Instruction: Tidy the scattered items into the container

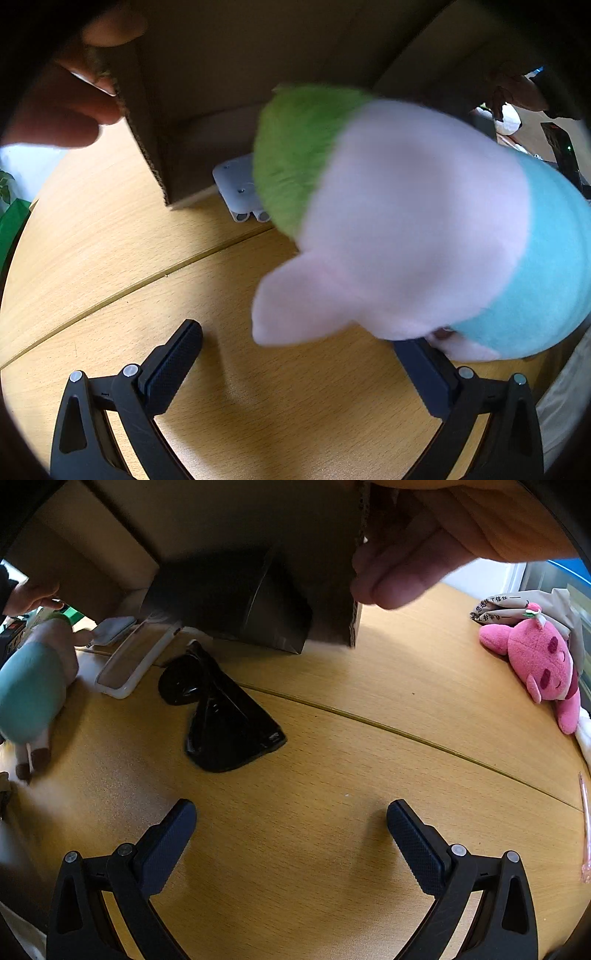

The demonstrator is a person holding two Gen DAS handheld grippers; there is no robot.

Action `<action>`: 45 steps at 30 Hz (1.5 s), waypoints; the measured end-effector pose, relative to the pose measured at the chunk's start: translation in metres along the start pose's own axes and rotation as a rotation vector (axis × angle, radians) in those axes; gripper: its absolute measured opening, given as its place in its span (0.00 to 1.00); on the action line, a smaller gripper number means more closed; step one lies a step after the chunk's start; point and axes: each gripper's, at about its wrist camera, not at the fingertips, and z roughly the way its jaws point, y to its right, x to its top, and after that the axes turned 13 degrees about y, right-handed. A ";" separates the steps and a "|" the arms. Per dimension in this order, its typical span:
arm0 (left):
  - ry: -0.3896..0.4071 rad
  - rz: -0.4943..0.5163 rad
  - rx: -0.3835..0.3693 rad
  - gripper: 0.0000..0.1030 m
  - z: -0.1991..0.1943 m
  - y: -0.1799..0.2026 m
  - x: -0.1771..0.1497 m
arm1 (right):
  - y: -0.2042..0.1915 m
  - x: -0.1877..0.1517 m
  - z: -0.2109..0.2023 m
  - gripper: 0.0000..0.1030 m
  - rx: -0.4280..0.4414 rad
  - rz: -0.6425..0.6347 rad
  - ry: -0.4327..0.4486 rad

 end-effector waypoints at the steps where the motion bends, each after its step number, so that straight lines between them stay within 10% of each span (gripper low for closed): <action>1: 0.000 0.000 0.000 1.00 -0.001 0.000 0.001 | 0.001 0.000 0.000 1.00 0.000 0.000 0.000; 45: -0.005 -0.003 0.002 1.00 0.002 -0.001 -0.005 | 0.002 0.000 -0.002 1.00 0.019 -0.017 0.001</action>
